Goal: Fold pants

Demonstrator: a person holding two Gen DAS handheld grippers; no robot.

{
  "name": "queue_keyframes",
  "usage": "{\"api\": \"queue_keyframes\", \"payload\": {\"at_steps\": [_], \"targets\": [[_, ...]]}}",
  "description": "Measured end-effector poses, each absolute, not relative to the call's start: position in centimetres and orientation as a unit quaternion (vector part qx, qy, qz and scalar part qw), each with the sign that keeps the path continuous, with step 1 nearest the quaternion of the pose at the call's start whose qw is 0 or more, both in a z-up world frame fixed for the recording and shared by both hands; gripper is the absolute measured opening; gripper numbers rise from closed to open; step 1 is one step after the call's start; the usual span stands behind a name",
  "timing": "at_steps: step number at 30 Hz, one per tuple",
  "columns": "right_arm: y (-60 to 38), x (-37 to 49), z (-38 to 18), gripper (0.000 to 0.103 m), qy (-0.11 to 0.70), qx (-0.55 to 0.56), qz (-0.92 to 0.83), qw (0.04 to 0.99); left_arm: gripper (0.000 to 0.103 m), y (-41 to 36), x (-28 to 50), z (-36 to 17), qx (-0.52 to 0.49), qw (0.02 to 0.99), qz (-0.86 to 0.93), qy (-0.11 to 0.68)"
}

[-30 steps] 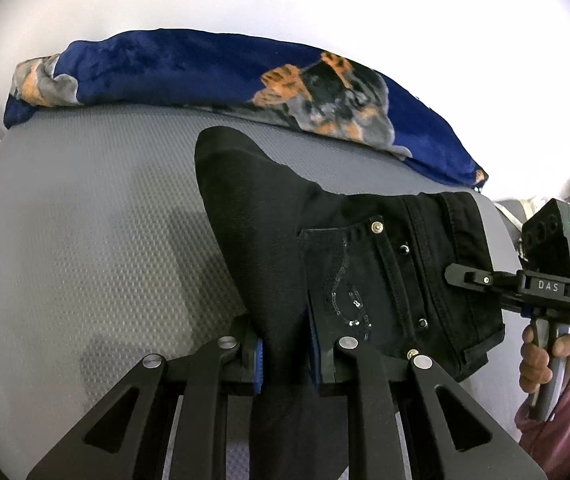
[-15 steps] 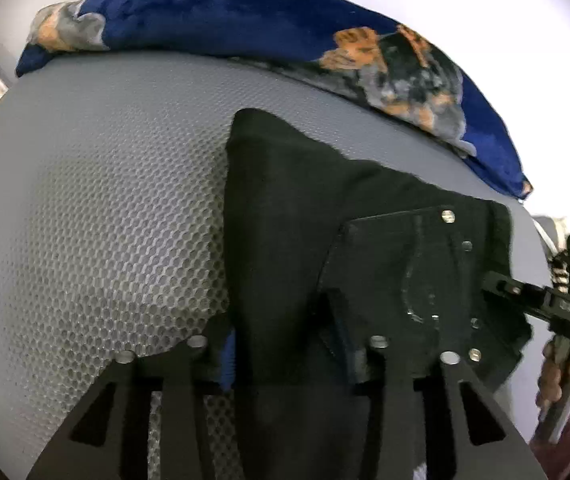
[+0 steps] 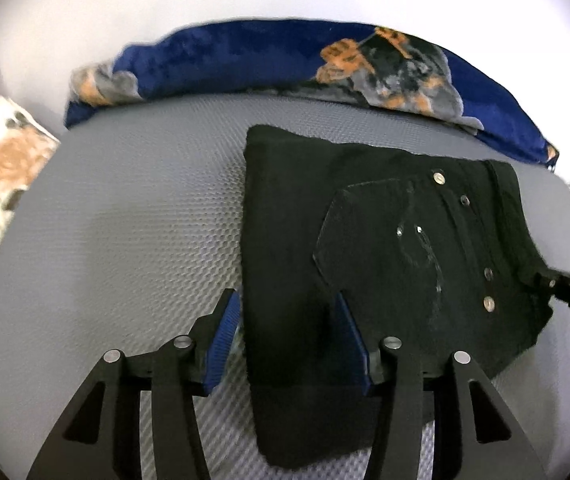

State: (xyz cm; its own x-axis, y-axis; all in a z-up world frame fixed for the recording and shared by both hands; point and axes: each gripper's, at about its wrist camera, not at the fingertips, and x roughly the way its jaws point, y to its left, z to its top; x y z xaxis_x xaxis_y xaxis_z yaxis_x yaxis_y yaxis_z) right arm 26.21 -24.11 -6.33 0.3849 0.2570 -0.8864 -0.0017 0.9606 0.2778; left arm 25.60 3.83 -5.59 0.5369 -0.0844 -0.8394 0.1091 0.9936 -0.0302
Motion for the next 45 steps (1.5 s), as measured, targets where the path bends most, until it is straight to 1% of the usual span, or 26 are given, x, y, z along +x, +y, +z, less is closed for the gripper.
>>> {"api": "queue_keyframes", "payload": {"at_steps": [6,9,13,15,18,22,26,32,45], "targets": [[-24.0,23.7,-4.6,0.045,0.526,0.119,0.065,0.84,0.051,2.7,21.9,-3.4,0.043,0.89,-0.047,0.452],[-24.0,22.5,-3.7,0.047,0.519,0.115,0.059,0.845,0.052,2.4,20.2,-2.6,0.042,0.892,-0.043,0.448],[-23.5,20.1,-2.8,0.051,0.508,0.085,0.043,0.856,0.052,2.1,18.1,-1.8,0.042,0.896,-0.036,0.44],[-23.0,18.9,-2.3,0.058,0.499,0.066,0.04,0.863,0.052,2.2,17.2,-1.5,0.039,0.897,-0.03,0.439],[-21.7,17.3,-1.4,0.067,0.48,0.037,0.037,0.875,0.052,2.3,16.1,-1.3,0.03,0.897,-0.027,0.439],[-19.7,15.7,-0.4,0.073,0.461,0.009,0.038,0.887,0.052,2.1,14.8,-0.7,0.037,0.902,-0.019,0.429],[-18.4,14.9,0.0,0.079,0.447,0.004,0.042,0.893,0.052,2.0,14.0,-0.5,0.039,0.904,-0.015,0.425],[-17.2,14.1,0.2,0.082,0.441,0.003,0.04,0.897,0.052,2.0,13.2,-0.2,0.036,0.907,-0.012,0.42],[-16.7,13.3,-0.2,0.082,0.45,0.011,0.044,0.892,0.052,2.0,12.5,0.1,0.035,0.908,-0.005,0.417]]}}
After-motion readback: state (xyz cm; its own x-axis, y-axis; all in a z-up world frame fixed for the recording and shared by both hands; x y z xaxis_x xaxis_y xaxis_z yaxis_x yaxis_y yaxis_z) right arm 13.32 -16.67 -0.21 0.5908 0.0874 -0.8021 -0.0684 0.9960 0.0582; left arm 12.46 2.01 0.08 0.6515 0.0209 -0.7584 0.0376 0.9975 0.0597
